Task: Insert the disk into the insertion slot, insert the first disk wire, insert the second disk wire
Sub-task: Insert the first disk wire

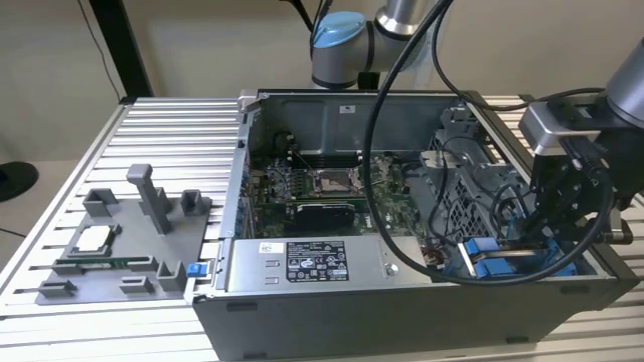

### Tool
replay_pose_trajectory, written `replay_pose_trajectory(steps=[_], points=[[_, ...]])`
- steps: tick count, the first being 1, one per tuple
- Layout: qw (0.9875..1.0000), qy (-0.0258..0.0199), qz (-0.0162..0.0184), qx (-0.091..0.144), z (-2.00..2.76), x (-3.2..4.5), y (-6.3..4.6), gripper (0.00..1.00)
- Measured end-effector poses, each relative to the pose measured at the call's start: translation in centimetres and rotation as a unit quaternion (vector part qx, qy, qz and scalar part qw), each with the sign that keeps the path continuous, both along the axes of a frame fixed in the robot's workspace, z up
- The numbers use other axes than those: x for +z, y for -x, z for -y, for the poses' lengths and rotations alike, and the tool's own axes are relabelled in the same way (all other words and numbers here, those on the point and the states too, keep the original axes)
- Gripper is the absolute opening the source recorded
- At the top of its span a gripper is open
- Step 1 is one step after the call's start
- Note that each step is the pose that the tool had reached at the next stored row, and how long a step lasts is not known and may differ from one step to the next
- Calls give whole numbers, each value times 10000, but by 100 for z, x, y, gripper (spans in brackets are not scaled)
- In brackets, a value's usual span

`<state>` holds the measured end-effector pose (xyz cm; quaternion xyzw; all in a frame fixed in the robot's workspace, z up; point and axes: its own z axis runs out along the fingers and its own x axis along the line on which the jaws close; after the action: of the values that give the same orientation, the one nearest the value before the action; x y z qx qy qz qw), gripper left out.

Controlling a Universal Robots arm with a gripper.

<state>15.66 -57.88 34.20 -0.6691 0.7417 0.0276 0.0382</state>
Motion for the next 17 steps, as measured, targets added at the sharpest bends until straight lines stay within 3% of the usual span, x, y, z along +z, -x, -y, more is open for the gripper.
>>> replay_pose_trajectory(steps=[17], points=[[10000,-10,0,36,26,-25,1,0]])
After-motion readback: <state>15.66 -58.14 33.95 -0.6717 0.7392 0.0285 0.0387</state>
